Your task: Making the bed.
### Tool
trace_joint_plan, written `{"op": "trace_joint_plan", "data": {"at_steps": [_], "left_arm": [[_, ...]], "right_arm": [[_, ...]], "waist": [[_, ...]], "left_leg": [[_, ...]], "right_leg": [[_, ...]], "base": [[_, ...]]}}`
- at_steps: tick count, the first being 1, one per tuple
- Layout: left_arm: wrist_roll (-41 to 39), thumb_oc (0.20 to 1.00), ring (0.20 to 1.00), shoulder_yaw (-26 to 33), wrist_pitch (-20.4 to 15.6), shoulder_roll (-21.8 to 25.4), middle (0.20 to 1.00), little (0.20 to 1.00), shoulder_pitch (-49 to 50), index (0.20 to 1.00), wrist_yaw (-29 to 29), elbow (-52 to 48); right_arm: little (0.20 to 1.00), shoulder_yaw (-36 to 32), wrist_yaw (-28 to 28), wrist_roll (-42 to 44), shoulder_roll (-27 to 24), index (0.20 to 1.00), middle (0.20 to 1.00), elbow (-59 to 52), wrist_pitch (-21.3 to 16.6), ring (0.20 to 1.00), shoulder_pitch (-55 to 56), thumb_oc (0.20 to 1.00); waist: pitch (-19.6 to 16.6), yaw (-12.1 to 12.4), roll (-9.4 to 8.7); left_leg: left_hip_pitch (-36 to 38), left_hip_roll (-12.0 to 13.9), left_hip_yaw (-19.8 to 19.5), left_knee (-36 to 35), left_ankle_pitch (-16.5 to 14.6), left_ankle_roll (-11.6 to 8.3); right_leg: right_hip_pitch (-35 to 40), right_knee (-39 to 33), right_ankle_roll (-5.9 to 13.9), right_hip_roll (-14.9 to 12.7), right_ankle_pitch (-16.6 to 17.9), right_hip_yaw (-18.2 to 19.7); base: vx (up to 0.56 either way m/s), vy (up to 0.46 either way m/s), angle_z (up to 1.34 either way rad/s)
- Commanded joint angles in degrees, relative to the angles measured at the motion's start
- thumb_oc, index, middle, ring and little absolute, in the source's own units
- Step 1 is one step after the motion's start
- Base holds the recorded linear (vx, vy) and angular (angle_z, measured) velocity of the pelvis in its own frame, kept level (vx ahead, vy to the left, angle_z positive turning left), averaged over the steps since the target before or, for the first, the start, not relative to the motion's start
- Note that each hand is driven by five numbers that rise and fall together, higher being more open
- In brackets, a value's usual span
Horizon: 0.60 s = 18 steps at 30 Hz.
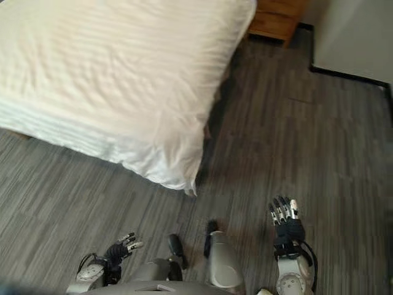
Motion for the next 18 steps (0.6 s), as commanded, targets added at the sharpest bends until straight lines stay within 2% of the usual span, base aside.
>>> {"op": "trace_joint_plan", "data": {"at_steps": [1,2,3,4,5,6,7,8,9,11,12,13,14,17,18], "left_arm": [[-3.4,1.0,1.0,5.6,0.5,1.3,1.0,1.0,-0.7,1.0,0.5,5.8],[-4.8,1.0,1.0,8.1,1.0,1.3,1.0,1.0,-1.5,1.0,1.0,9.1],[-5.8,1.0,1.0,10.0,1.2,1.1,1.0,1.0,-1.4,1.0,1.4,10.9],[-5.8,1.0,1.0,10.0,1.2,1.1,1.0,1.0,-1.4,1.0,1.4,10.9],[-6.0,1.0,1.0,12.4,1.2,0.9,1.0,1.0,-1.0,1.0,2.3,13.6],[-6.6,1.0,1.0,13.7,0.4,-0.7,1.0,1.0,-1.3,1.0,4.0,15.8],[-6.9,1.0,1.0,14.7,0.6,-1.3,1.0,1.0,-1.3,1.0,5.1,17.1],[-4.9,1.0,1.0,15.4,0.6,-1.5,1.0,1.0,-1.1,1.0,6.1,18.6],[-4.9,1.0,1.0,15.4,0.6,-1.5,1.0,1.0,-1.1,1.0,6.1,18.6],[-4.4,1.0,1.0,15.7,0.8,-1.5,1.0,1.0,-0.9,1.0,5.9,17.3],[-4.3,1.0,1.0,15.4,1.0,-2.0,1.0,1.0,-1.0,1.0,6.0,17.0],[-3.0,1.0,1.0,14.3,1.0,-3.7,1.0,1.0,-1.4,1.0,6.5,17.9],[-3.0,1.0,1.0,14.3,1.0,-3.7,1.0,1.0,-1.4,1.0,6.5,17.9],[0.1,1.0,1.0,10.4,1.2,-5.4,1.0,1.0,-2.2,1.0,6.6,17.3],[6.9,1.0,1.0,12.7,2.4,-4.2,1.0,1.0,-5.5,1.0,14.7,21.6]], "right_arm": [[1.0,-1.2,1.0,0.9,-2.1,1.0,1.0,-7.1,-3.2,1.0,-6.4,1.0],[1.0,-0.1,1.3,2.1,-2.0,1.0,1.0,-7.2,-3.6,1.0,-6.7,1.0],[1.0,0.6,1.4,2.3,-2.2,1.0,1.0,-7.2,-3.5,1.0,-6.9,1.0],[1.0,0.6,1.4,2.3,-2.1,1.0,1.0,-7.2,-3.5,1.0,-6.9,1.0],[1.0,2.1,1.4,0.9,-2.6,1.0,1.0,-7.1,-3.2,1.0,-6.4,1.0],[1.0,4.4,1.0,-1.2,-3.8,1.0,1.0,-5.6,-2.2,1.0,-6.1,1.0],[1.0,4.2,0.7,-1.7,-4.0,1.0,1.0,-4.6,-1.3,1.0,-5.7,1.0],[1.0,2.8,-1.6,-6.1,-3.8,1.0,1.0,-1.9,-0.9,1.0,-3.0,1.0],[1.0,2.8,-1.6,-6.1,-3.8,1.0,1.0,-1.9,-0.9,1.0,-3.0,1.0],[1.0,1.5,-7.2,-21.0,-5.5,1.0,1.0,-1.7,-0.9,1.0,0.2,1.0],[1.0,0.9,-9.4,-26.7,-6.0,1.0,1.0,-3.2,-1.4,1.0,1.4,1.0],[1.0,-0.7,-12.6,-30.6,-4.4,1.0,1.0,-3.6,-0.8,1.0,3.2,1.0],[1.0,-0.7,-12.6,-30.6,-4.4,1.0,1.0,-3.6,-0.8,1.0,3.2,1.0],[1.0,-1.3,-14.1,-31.2,-1.5,1.0,1.0,-3.3,-1.1,1.0,4.3,1.0],[1.0,0.3,-17.0,-30.0,-4.5,1.0,1.0,-8.8,-5.2,1.0,0.4,1.0]], "waist": [[-0.6,4.4,-0.44],[-1.3,5.4,-1.68],[-1.3,5.6,-2.64],[-1.4,5.6,-2.68],[-1.1,5.9,-3.64],[0.4,9.1,-4.2],[0.6,9.6,-4.44],[-0.1,9.1,-5.22],[-0.2,9.1,-5.23],[-1.6,8.5,-5.07],[-2.3,8.2,-4.44],[-3.9,6.4,-2.99],[-3.9,6.4,-3.01],[-4.9,3.8,-1.37],[-3.4,6.6,-3.78]], "left_leg": [[0.7,-0.2,-3.0,0.7,-2.1,-5.93],[-2.4,1.6,0.1,2.8,-1.0,-7.94],[-4.4,2.9,0.8,5.4,-0.2,-9.11],[-4.6,3.0,0.9,5.7,-0.3,-9.16],[-5.8,4.8,0.4,9.2,0.6,-10.26],[-7.4,1.6,-15.5,14.1,1.5,-9.19],[-7.1,0.3,-19.8,16.0,-0.6,-8.55],[-5.8,-0.3,-21.3,16.8,-2.2,-8.56],[-5.9,-0.3,-21.4,16.8,-2.2,-8.55],[-3.6,-2.3,-23.0,13.3,-3.3,-7.86],[-2.3,-3.0,-23.6,9.9,-3.3,-7.36],[2.6,-3.5,-23.2,0.2,-1.9,-6.28],[2.6,-3.6,-23.2,0.1,-1.8,-6.28],[4.2,-3.9,-23.8,-1.6,-1.1,-5.27],[-0.2,-1.2,-19.0,3.0,0.8,-5.78]], "right_leg": [[17.1,-32.0,-1.14,4.6,0.4,-6.0],[18.9,-40.4,-1.74,6.9,-0.6,-5.6],[18.8,-43.6,-2.55,7.8,-0.3,-4.1],[18.8,-43.8,-2.66,7.9,-0.2,-4.0],[19.4,-46.3,-3.3,9.1,-0.1,-2.0],[19.0,-45.9,-3.89,9.8,0.3,2.6],[19.0,-46.1,-3.89,9.7,1.0,4.5],[19.2,-48.0,-3.69,9.7,2.6,6.8],[19.2,-48.1,-3.7,9.7,2.7,6.7],[18.4,-48.5,-3.17,10.2,4.0,9.0],[18.0,-48.3,-3.08,10.6,4.3,9.3],[17.9,-48.1,-2.73,11.5,4.3,9.9],[17.9,-48.2,-2.74,11.5,4.4,9.9],[17.4,-45.8,-2.7,11.8,3.8,11.3],[23.3,-49.3,-3.37,10.5,2.8,10.6]], "base": [[-0.33,-0.573,-1.94],[-0.4,-0.606,-1.12],[-0.27,-0.395,-0.45],[-0.22,-0.386,-0.42],[-0.25,-0.364,-1.09],[-0.28,-0.415,-2.11],[-0.24,-0.342,-2.62],[-0.1,-0.199,-2.54],[-0.1,-0.185,-1.7],[-0.05,-0.07,-0.63],[-0.07,-0.002,-0.42],[-0.05,0.019,-0.39],[-0.04,0.05,-0.4],[-0.06,0.057,-0.33],[-0.13,-0.056,-0.22]]}}
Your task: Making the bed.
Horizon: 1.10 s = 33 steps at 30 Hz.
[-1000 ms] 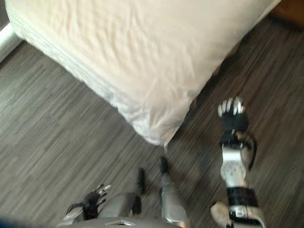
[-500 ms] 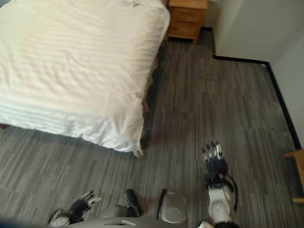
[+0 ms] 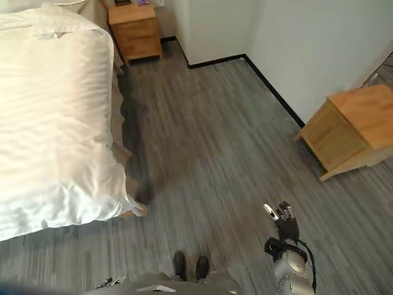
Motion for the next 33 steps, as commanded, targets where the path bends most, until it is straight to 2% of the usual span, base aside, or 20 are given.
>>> {"op": "trace_joint_plan", "data": {"at_steps": [1,2,3,4,5,6,8,10,13,15,19,20,22,23,24,26,27,29,32,33], "left_arm": [[9.2,1.0,1.0,1.6,0.0,2.0,1.0,1.0,-5.9,1.0,8.4,8.5],[9.4,1.0,1.0,1.3,-0.1,1.8,1.0,1.0,-6.1,1.0,8.8,8.6],[9.1,1.0,1.0,1.2,-0.1,1.5,1.0,1.0,-6.6,1.0,9.1,8.4],[8.6,1.0,1.0,1.4,0.1,1.6,1.0,1.0,-6.6,1.0,8.9,8.1],[8.7,1.0,1.0,1.7,0.6,1.9,1.0,1.0,-6.6,1.0,8.6,8.4],[9.1,1.0,1.0,1.9,0.9,2.0,1.0,1.0,-6.8,1.0,8.5,8.5],[9.9,1.0,1.0,1.2,0.8,2.1,1.0,1.0,-7.0,1.0,8.8,7.9],[9.1,1.0,1.0,0.3,0.3,2.4,1.0,1.0,-7.7,1.0,8.9,6.5],[3.6,1.0,1.0,-0.9,-0.8,2.1,1.0,1.0,-9.1,1.0,7.7,2.0],[4.3,1.0,1.0,-2.2,-0.5,2.4,1.0,1.0,-9.4,1.0,6.9,2.5],[5.7,1.0,1.0,-1.0,0.7,2.8,1.0,1.0,-9.0,1.0,7.8,6.7],[5.7,1.0,1.0,-0.2,0.7,3.0,1.0,1.0,-8.8,1.0,7.8,7.1],[6.0,1.0,1.0,0.5,0.9,3.4,1.0,1.0,-8.2,1.0,7.7,6.8],[6.7,1.0,1.0,0.4,1.0,4.4,1.0,1.0,-8.3,1.0,7.5,6.6],[7.4,1.0,1.0,-0.3,1.1,5.0,1.0,1.0,-8.5,1.0,7.4,6.2],[7.9,1.0,1.0,-0.4,1.1,5.5,1.0,1.0,-9.3,1.0,7.4,6.5],[7.9,1.0,1.0,0.0,1.0,5.8,1.0,1.0,-9.9,1.0,7.6,6.6],[7.7,1.0,1.0,0.4,0.9,6.2,1.0,1.0,-10.5,1.0,7.6,6.8],[7.0,1.0,1.0,0.7,0.5,6.3,1.0,1.0,-10.6,1.0,7.9,5.6],[5.7,1.0,1.0,0.5,0.0,6.1,1.0,1.0,-10.5,1.0,8.2,4.3]], "right_arm": [[1.0,-0.4,-3.3,-0.5,-3.7,1.0,1.0,-8.0,-6.9,1.0,-5.6,1.0],[1.0,-0.7,-3.2,-0.5,-3.9,1.0,1.0,-8.4,-6.7,1.0,-5.5,1.0],[1.0,-1.9,-3.8,0.1,-4.0,1.0,1.0,-8.2,-6.8,1.0,-5.3,1.0],[1.0,-2.7,-4.0,0.5,-3.7,1.0,1.0,-8.5,-6.8,1.0,-4.9,1.0],[1.0,-3.5,-4.5,0.4,-3.4,1.0,1.0,-7.8,-6.0,1.0,-3.9,1.0],[1.0,-3.8,-5.2,-0.6,-3.7,1.0,1.0,-7.7,-5.6,1.0,-3.8,1.0],[1.0,-3.9,-6.0,-3.0,-4.5,1.0,1.0,-8.2,-5.0,1.0,-4.7,1.0],[1.0,-3.5,-6.5,-3.6,-4.7,1.0,1.0,-8.1,-5.0,1.0,-6.9,1.0],[1.0,0.4,-5.9,-4.0,-4.9,1.0,1.0,-7.8,-4.7,1.0,-12.3,1.0],[1.0,3.1,-5.0,-3.7,-4.0,1.0,1.0,-8.6,-4.8,1.0,-15.4,1.0],[1.0,8.4,-3.5,-1.8,-1.8,1.0,1.0,-11.4,-5.2,1.0,-19.3,1.0],[1.0,9.4,-3.1,-1.9,-1.9,1.0,1.0,-12.2,-5.1,1.0,-19.9,1.0],[1.0,9.8,-2.6,-2.7,-2.3,1.0,1.0,-13.4,-4.8,1.0,-19.4,1.0],[1.0,8.9,-2.4,-3.4,-2.8,1.0,1.0,-15.0,-4.6,1.0,-18.2,1.0],[1.0,7.6,-2.6,-4.5,-3.1,1.0,1.0,-15.8,-4.2,1.0,-16.8,1.0],[1.0,6.0,-3.3,-5.0,-3.0,1.0,1.0,-16.0,-4.3,1.0,-15.2,1.0],[1.0,4.0,-4.0,-4.7,-3.0,1.0,1.0,-15.8,-4.5,1.0,-13.9,1.0],[1.0,3.5,-4.4,-5.2,-3.3,1.0,1.0,-15.7,-4.3,1.0,-13.7,1.0],[1.0,3.2,-4.6,-5.8,-3.4,1.0,1.0,-15.8,-4.1,1.0,-13.4,1.0],[1.0,3.9,-3.6,-7.6,-4.7,1.0,1.0,-16.1,-3.8,1.0,-12.8,1.0]], "waist": [[1.2,4.4,-4.94],[1.6,4.6,-5.13],[1.7,4.2,-5.37],[1.1,3.7,-5.42],[-1.3,2.7,-4.91],[-2.4,2.4,-4.42],[-3.8,1.8,-3.7],[-4.6,2.1,-3.37],[-4.8,3.6,-3.14],[-4.6,4.6,-3.09],[-4.3,6.4,-3.02],[-4.1,6.7,-2.86],[-2.8,6.9,-2.69],[-0.6,5.8,-2.85],[0.6,4.9,-2.52],[1.3,4.5,-1.22],[1.5,4.6,-0.7],[1.3,4.3,-1.01],[0.8,4.1,-1.28],[0.2,2.9,-1.56]], "left_leg": [[-3.0,3.7,-0.1,11.4,-4.0,-3.29],[-3.1,3.1,-2.1,14.2,-5.3,-3.41],[-3.1,3.2,-1.2,17.6,-7.3,-3.16],[-2.2,3.7,0.2,17.7,-8.1,-2.84],[1.6,4.1,3.2,13.7,-8.4,-2.87],[3.6,3.7,3.2,9.1,-7.7,-2.88],[5.4,2.8,1.6,4.2,-6.4,-2.5],[6.3,2.2,0.6,3.2,-6.4,-2.02],[7.3,1.4,-1.0,3.2,-6.8,-0.94],[7.3,0.9,-2.0,4.1,-7.3,-0.41],[7.9,0.4,-2.7,3.3,-7.4,0.28],[7.9,0.5,-2.2,2.8,-7.4,0.49],[8.0,0.5,-1.8,2.9,-7.7,1.27],[8.3,0.3,-2.6,3.3,-8.1,1.92],[8.6,0.7,-2.8,2.4,-8.0,1.83],[9.3,2.4,-1.9,1.7,-8.2,1.1],[10.2,3.7,-1.1,1.7,-9.0,0.01],[12.0,4.6,-0.1,1.3,-9.6,-1.07],[14.1,5.8,0.9,1.5,-10.5,-1.98],[14.2,9.1,0.7,9.1,-7.0,-3.67]], "right_leg": [[5.7,0.0,4.62,-5.0,-2.9,4.1],[6.0,-0.2,4.38,-5.2,-2.7,4.2],[6.2,-0.3,4.3,-5.6,-2.5,3.3],[6.0,0.0,4.25,-5.6,-2.5,2.9],[5.7,0.4,4.42,-5.0,-2.9,2.1],[5.4,0.7,4.69,-4.5,-3.0,1.7],[4.8,1.9,5.08,-4.5,-3.3,0.9],[4.9,2.5,5.29,-4.8,-3.3,0.7],[5.5,4.2,5.64,-5.9,-3.8,-0.6],[6.1,5.0,5.79,-6.6,-4.1,-1.6],[5.9,6.4,6.3,-7.4,-4.4,-2.2],[4.6,8.1,6.62,-7.6,-4.5,-2.0],[0.3,17.9,7.51,-8.7,-4.9,-1.4],[-4.0,26.7,8.82,-9.3,-2.9,1.1],[-7.4,27.3,8.41,-8.6,-3.0,4.2],[-8.6,22.0,7.48,-9.3,-3.3,4.9],[-7.7,9.1,7.67,-10.3,0.5,4.5],[-7.8,2.6,9.1,-10.5,2.8,4.6],[-7.7,-0.9,10.07,-9.8,4.3,4.3],[-7.0,4.2,8.14,-7.8,2.9,5.9]], "base": [[-0.2,-0.108,-0.11],[-0.29,-0.129,-0.05],[-0.22,-0.068,-0.01],[-0.15,0.0,0.05],[-0.09,0.056,0.24],[-0.07,0.098,0.49],[-0.08,0.131,0.58],[-0.02,0.154,0.2],[0.01,0.175,0.1],[0.07,0.158,0.18],[0.09,0.105,0.24],[0.07,0.086,0.07],[0.1,0.078,0.06],[0.17,0.004,-0.03],[0.2,-0.047,0.08],[0.3,-0.15,0.24],[0.44,-0.272,-0.04],[0.36,-0.253,-0.43],[0.5,-0.404,-0.46],[0.75,-0.628,-0.22]]}}
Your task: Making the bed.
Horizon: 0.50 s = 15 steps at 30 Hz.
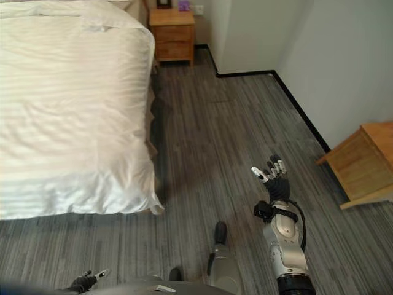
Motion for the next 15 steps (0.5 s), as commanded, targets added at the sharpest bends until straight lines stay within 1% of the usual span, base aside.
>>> {"op": "trace_joint_plan", "data": {"at_steps": [1,2,3,4,5,6,7,8,9,10,11,12,13,14,15], "left_arm": [[-1.1,1.0,1.0,-0.7,-1.7,0.1,1.0,1.0,-1.9,1.0,1.1,-0.9],[-2.1,1.0,1.0,-0.5,-1.9,-0.1,1.0,1.0,-2.0,1.0,0.9,-1.3],[-3.4,1.0,1.0,-0.6,-1.8,-0.5,1.0,1.0,-1.7,1.0,0.7,-2.8],[-3.9,1.0,1.0,-1.0,-1.9,-0.8,1.0,1.0,-1.3,1.0,-0.1,-4.4],[-4.6,1.0,1.0,-1.1,-1.9,-0.8,1.0,1.0,-0.8,1.0,-0.7,-5.5],[-5.4,1.0,1.0,-1.2,-2.2,-1.0,1.0,1.0,-0.7,1.0,-1.5,-6.4],[-6.3,1.0,1.0,-1.3,-1.9,-1.7,1.0,1.0,-0.4,1.0,-1.5,-7.2],[-6.6,1.0,1.0,-1.5,-1.8,-1.9,1.0,1.0,-0.5,1.0,-1.4,-7.2],[-6.5,1.0,1.0,-1.5,-1.8,-2.4,1.0,1.0,-0.6,1.0,-1.4,-6.3],[-6.5,1.0,1.0,-2.0,-1.7,-2.6,1.0,1.0,-0.4,1.0,-1.9,-6.4],[-5.9,1.0,1.0,-2.1,-1.7,-2.9,1.0,1.0,0.5,1.0,-2.2,-6.5],[-5.8,1.0,1.0,-2.3,-1.7,-2.9,1.0,1.0,0.9,1.0,-2.3,-6.5],[-4.6,1.0,1.0,-2.0,-1.7,-3.4,1.0,1.0,1.7,1.0,-1.9,-5.0],[-4.6,1.0,1.0,-2.0,-1.7,-3.4,1.0,1.0,1.7,1.0,-1.9,-5.0],[-4.5,1.0,1.0,-1.8,-1.4,-3.3,1.0,1.0,1.8,1.0,-1.8,-4.2]], "right_arm": [[1.0,-0.7,0.7,-3.4,-3.1,1.0,1.0,-2.5,-2.3,1.0,-3.3,1.0],[1.0,-0.4,1.1,-4.4,-4.0,1.0,1.0,-2.6,-2.0,1.0,-3.1,1.0],[1.0,-0.4,1.2,-3.7,-4.4,1.0,1.0,-2.6,-2.1,1.0,-2.7,1.0],[1.0,-0.3,1.5,-0.9,-4.1,1.0,1.0,-3.0,-2.8,1.0,-2.2,1.0],[1.0,-0.6,2.2,1.7,-3.9,1.0,1.0,-2.9,-3.2,1.0,-1.4,1.0],[1.0,-0.6,2.4,2.4,-4.2,1.0,1.0,-2.0,-3.1,1.0,-1.1,1.0],[1.0,-1.0,2.2,2.3,-4.9,1.0,1.0,-1.5,-2.6,1.0,-1.1,1.0],[1.0,-1.1,2.0,2.4,-5.1,1.0,1.0,-1.4,-2.2,1.0,-1.3,1.0],[1.0,-1.6,1.9,3.5,-5.1,1.0,1.0,-1.3,-2.3,1.0,-1.5,1.0],[1.0,-1.9,2.2,4.8,-5.0,1.0,1.0,-1.3,-2.4,1.0,-1.8,1.0],[1.0,-2.2,2.6,5.3,-4.9,1.0,1.0,-2.0,-3.0,1.0,-1.7,1.0],[1.0,-2.0,2.7,4.9,-4.8,1.0,1.0,-2.3,-2.8,1.0,-1.6,1.0],[1.0,-0.9,2.4,4.0,-4.4,1.0,1.0,-1.5,-3.3,1.0,-1.8,1.0],[1.0,-0.9,2.4,4.0,-4.4,1.0,1.0,-1.5,-3.3,1.0,-1.8,1.0],[1.0,-0.4,2.6,3.6,-4.5,1.0,1.0,-1.6,-3.1,1.0,-1.8,1.0]], "waist": [[-2.3,0.0,0.15],[-2.4,0.0,0.06],[-2.2,-0.2,0.1],[-1.6,0.6,-0.25],[-0.7,0.5,-0.36],[-0.1,1.3,-0.6],[0.9,1.8,-0.59],[1.1,1.9,-0.63],[1.2,1.6,-1.52],[0.8,1.8,-1.84],[0.0,1.8,-2.29],[-0.5,1.8,-2.83],[-1.8,2.0,-2.52],[-1.8,1.9,-2.54],[-2.4,1.9,-2.12]], "left_leg": [[1.4,8.5,-1.5,8.2,2.9,-2.23],[-0.2,9.6,-0.9,14.9,7.5,-2.63],[-4.3,12.1,-1.4,28.2,10.3,-2.27],[-8.8,14.1,-0.1,38.4,11.1,-0.84],[-11.7,16.2,0.5,44.5,11.6,-0.33],[-13.8,15.2,-0.4,48.3,10.7,0.15],[-17.4,13.0,-2.2,50.7,8.5,-0.35],[-19.7,11.5,-2.8,50.8,7.5,-0.47],[-22.1,8.6,-2.9,46.9,6.3,-0.84],[-23.4,7.0,-3.1,43.8,5.7,-1.1],[-23.0,4.7,-2.7,33.5,5.7,-1.34],[-22.6,3.4,-2.7,28.8,6.0,-1.17],[-19.5,-0.1,-5.3,6.7,10.8,-1.83],[-19.3,-0.1,-5.5,6.2,11.1,-1.84],[-18.1,-0.6,-6.9,-0.2,12.4,-2.25]], "right_leg": [[6.1,4.7,0.92,2.6,-0.4,1.2],[7.3,4.9,-0.47,3.6,-1.2,1.7],[9.0,4.8,-2.5,5.3,-2.5,1.4],[11.2,3.0,-4.39,7.0,-2.8,1.6],[13.5,2.5,-5.76,8.2,-3.9,1.0],[15.5,1.5,-6.56,9.0,-4.6,1.7],[17.6,0.2,-6.58,9.5,-4.8,2.0],[18.6,-0.1,-6.43,9.5,-4.7,2.4],[19.8,-0.7,-5.98,8.6,-4.6,1.8],[20.7,-0.9,-5.73,8.2,-4.7,1.5],[21.2,-1.2,-5.34,7.8,-5.0,1.5],[21.6,-1.0,-5.14,7.2,-5.5,1.0],[22.9,-0.7,-4.55,7.9,-7.1,-0.5],[22.8,-0.7,-4.56,7.9,-7.1,-0.6],[24.0,-0.8,-4.46,8.5,-7.8,-1.3]], "base": [[0.76,-0.651,-0.02],[0.39,-0.394,0.24],[0.52,-0.587,0.4],[0.48,-0.62,0.43],[0.45,-0.517,0.37],[0.46,-0.423,-0.15],[0.4,-0.286,-0.54],[0.38,-0.233,-0.63],[0.4,-0.176,-0.29],[0.51,-0.16,-0.05],[0.5,-0.113,-0.01],[0.74,-0.094,0.13],[0.53,-0.055,0.26],[0.59,-0.05,0.28],[0.4,-0.046,0.23]]}}
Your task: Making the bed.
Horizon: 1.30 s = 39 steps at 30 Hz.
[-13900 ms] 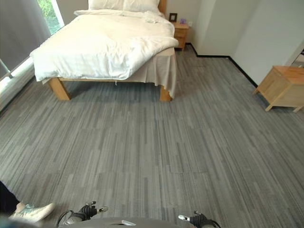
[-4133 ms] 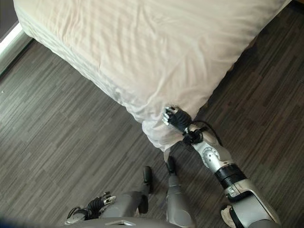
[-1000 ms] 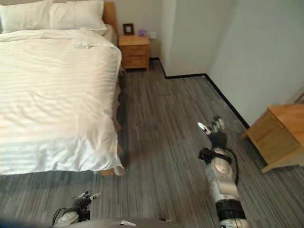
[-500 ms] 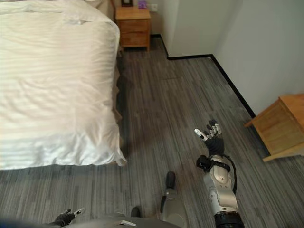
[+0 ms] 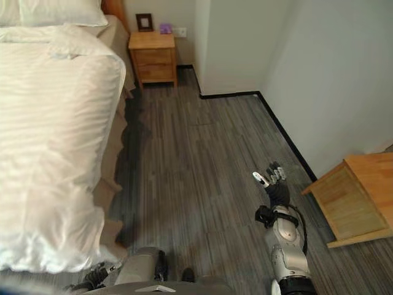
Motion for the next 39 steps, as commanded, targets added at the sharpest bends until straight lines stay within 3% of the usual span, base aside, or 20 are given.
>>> {"op": "trace_joint_plan", "data": {"at_steps": [1,3,5,6,7,9,10,12,13,14,16,19,20,21,22,26,29,31,32,39], "left_arm": [[-0.8,1.0,1.0,0.9,-0.4,0.1,1.0,1.0,-2.6,1.0,0.4,3.9],[0.4,1.0,1.0,3.4,0.0,1.0,1.0,1.0,-1.3,1.0,1.0,6.5],[0.4,1.0,1.0,3.4,0.0,1.1,1.0,1.0,-1.3,1.0,1.0,6.5],[2.1,1.0,1.0,4.2,0.2,1.4,1.0,1.0,-0.1,1.0,1.4,7.9],[2.7,1.0,1.0,4.0,0.5,1.5,1.0,1.0,0.1,1.0,0.8,8.5],[3.7,1.0,1.0,3.0,0.9,1.6,1.0,1.0,0.2,1.0,0.3,8.5],[3.3,1.0,1.0,2.6,1.1,2.0,1.0,1.0,-0.4,1.0,0.5,8.0],[3.3,1.0,1.0,2.6,0.9,2.3,1.0,1.0,-0.5,1.0,0.6,7.8],[1.8,1.0,1.0,2.8,0.5,2.7,1.0,1.0,-1.3,1.0,1.0,6.8],[1.8,1.0,1.0,2.8,0.5,2.7,1.0,1.0,-1.3,1.0,1.0,6.8],[-0.6,1.0,1.0,2.9,0.0,2.8,1.0,1.0,-2.0,1.0,0.3,5.2],[0.5,1.0,1.0,1.7,-0.3,3.1,1.0,1.0,-3.0,1.0,-0.6,4.7],[1.9,1.0,1.0,1.3,-0.5,3.5,1.0,1.0,-3.6,1.0,-0.6,5.2],[5.2,1.0,1.0,-0.1,-0.5,3.8,1.0,1.0,-4.8,1.0,0.3,5.5],[5.2,1.0,1.0,-0.1,-0.5,3.8,1.0,1.0,-4.8,1.0,0.3,5.5],[5.8,1.0,1.0,-3.6,-0.5,3.3,1.0,1.0,-5.9,1.0,-0.8,5.0],[3.1,1.0,1.0,-3.5,-0.1,1.9,1.0,1.0,-7.9,1.0,0.2,5.3],[3.9,1.0,1.0,-4.0,-0.2,1.5,1.0,1.0,-6.7,1.0,-0.3,4.5],[4.2,1.0,1.0,-4.6,-0.4,1.1,1.0,1.0,-5.3,1.0,-0.4,3.9],[5.1,1.0,1.0,-4.1,0.4,0.0,1.0,1.0,-4.3,1.0,-0.6,7.1]], "right_arm": [[1.0,-1.5,0.6,-0.1,-3.8,1.0,1.0,-3.9,-3.1,1.0,-2.3,1.0],[1.0,-0.6,1.4,-0.6,-3.2,1.0,1.0,-4.1,-2.4,1.0,-4.2,1.0],[1.0,-0.6,1.4,-0.6,-3.2,1.0,1.0,-4.1,-2.4,1.0,-4.2,1.0],[1.0,0.1,2.3,-1.3,-2.0,1.0,1.0,-5.4,-2.4,1.0,-3.8,1.0],[1.0,0.3,2.4,-2.5,-1.6,1.0,1.0,-5.2,-1.9,1.0,-3.3,1.0],[1.0,0.6,2.5,-2.5,-0.7,1.0,1.0,-5.4,-1.4,1.0,-2.4,1.0],[1.0,1.3,2.9,-1.9,0.1,1.0,1.0,-5.2,-1.4,1.0,-2.6,1.0],[1.0,1.4,2.7,-2.8,0.1,1.0,1.0,-5.1,-1.2,1.0,-2.7,1.0],[1.0,1.2,2.8,-3.4,0.0,1.0,1.0,-5.4,-1.2,1.0,-2.2,1.0],[1.0,1.2,2.8,-3.4,-0.1,1.0,1.0,-5.4,-1.2,1.0,-2.2,1.0],[1.0,0.3,2.9,-3.2,-0.3,1.0,1.0,-5.7,-1.0,1.0,-2.0,1.0],[1.0,-1.9,2.1,-2.8,-1.1,1.0,1.0,-5.7,-1.3,1.0,-1.1,1.0],[1.0,-2.7,2.0,-2.6,-1.2,1.0,1.0,-6.4,-1.4,1.0,-0.3,1.0],[1.0,-4.4,1.3,-3.7,-2.8,1.0,1.0,-7.6,-1.5,1.0,0.5,1.0],[1.0,-4.4,1.3,-3.7,-2.8,1.0,1.0,-7.6,-1.5,1.0,0.4,1.0],[1.0,-5.9,1.5,1.5,-3.8,1.0,1.0,-6.6,-3.2,1.0,0.3,1.0],[1.0,-7.6,-0.4,9.2,-2.2,1.0,1.0,-5.7,-4.9,1.0,0.0,1.0],[1.0,-7.5,0.5,8.9,-1.7,1.0,1.0,-6.1,-4.9,1.0,0.8,1.0],[1.0,-7.2,0.0,5.9,-2.3,1.0,1.0,-5.6,-4.4,1.0,0.5,1.0],[1.0,-6.5,-0.4,7.5,1.3,1.0,1.0,-5.9,-4.5,1.0,1.3,1.0]], "waist": [[-1.1,1.2,2.97],[-3.2,1.6,2.59],[-3.0,1.9,2.45],[-3.8,3.1,1.23],[-3.9,3.5,0.08],[-2.1,3.0,-1.29],[-0.3,2.0,-0.38],[0.1,2.2,0.49],[0.5,1.6,2.82],[0.6,1.6,2.9],[0.6,1.4,4.88],[0.3,0.6,5.36],[0.0,0.1,4.77],[-0.3,-0.2,4.11],[-0.2,-0.3,4.15],[0.3,-1.9,3.39],[0.1,-2.9,2.18],[-1.4,-2.6,2.92],[-1.6,-2.2,3.35],[-2.7,-2.5,4.84]], "left_leg": [[6.8,1.7,-5.4,-11.1,7.8,-2.5],[7.1,1.5,-1.3,-11.1,9.0,-2.38],[7.5,1.5,-0.9,-11.1,8.9,-2.37],[9.7,0.3,-0.3,-10.9,9.2,0.17],[10.4,-0.8,-0.4,-8.2,7.0,1.41],[13.4,-2.8,0.0,-5.1,2.7,4.39],[17.5,-2.4,0.2,-7.0,1.9,5.69],[19.4,-2.3,-0.2,-8.2,1.4,6.25],[22.9,-1.0,-1.2,-9.9,1.5,6.23],[23.0,-0.9,-1.3,-10.0,1.6,6.19],[24.5,0.9,-2.5,-8.9,1.0,5.07],[24.5,2.3,-4.5,-5.1,-0.8,2.87],[24.1,2.4,-5.2,-4.1,-1.1,2.2],[24.3,3.5,-5.9,-1.7,-1.7,1.08],[24.3,3.5,-6.1,-1.6,-1.7,1.06],[16.6,6.3,-8.1,17.4,0.9,-1.25],[15.4,4.6,-9.0,6.7,-1.1,-0.98],[16.9,4.0,-10.7,-6.4,2.9,-0.7],[16.6,2.6,-12.2,-4.3,2.1,-0.47],[20.7,2.7,-9.2,-10.7,2.6,1.02]], "right_leg": [[3.6,-1.7,5.13,-2.2,-4.8,-1.3],[7.4,0.0,6.18,-2.3,-7.2,-1.1],[7.5,0.2,6.22,-2.5,-7.4,-0.8],[6.6,8.7,7.79,-5.1,-6.2,-1.4],[5.3,16.2,10.25,-6.8,-1.6,-1.5],[-1.9,38.2,13.43,-11.8,11.8,-0.7],[-8.8,47.2,11.91,-14.7,11.1,-0.4],[-11.3,49.0,11.51,-14.7,9.4,-0.2],[-16.4,46.0,9.5,-14.2,2.6,-0.7],[-16.3,45.9,9.42,-14.1,2.6,-0.8],[-16.8,34.6,8.89,-11.9,-1.1,-2.4],[-12.3,7.2,10.14,-7.8,1.1,2.8],[-11.7,1.1,10.75,-7.2,3.0,8.2],[-11.4,0.4,11.99,-6.5,4.5,12.4],[-11.4,0.6,11.98,-6.5,4.4,12.3],[-7.7,1.7,8.09,-5.8,3.5,11.2],[-4.7,-1.9,7.7,-7.5,3.2,8.2],[-4.7,-3.1,7.9,-6.7,3.7,6.7],[-4.4,-2.6,8.07,-6.3,3.3,7.8],[-5.1,-2.8,8.8,-5.9,4.1,11.4]], "base": [[0.4,-0.045,0.17],[0.95,-0.021,-0.05],[0.71,0.027,-0.14],[0.85,0.092,-0.24],[1.1,0.132,-0.37],[0.81,0.16,-0.15],[0.61,0.153,0.17],[0.54,0.098,0.16],[0.52,0.068,-0.02],[0.5,0.022,0.12],[0.41,-0.08,0.43],[0.54,-0.216,0.39],[0.62,-0.359,-0.07],[0.48,-0.302,0.36],[0.45,-0.307,0.8],[0.3,-0.305,1.17],[0.14,-0.169,1.6],[0.16,-0.057,0.91],[0.12,0.006,-0.04],[0.11,0.149,-0.14]]}}
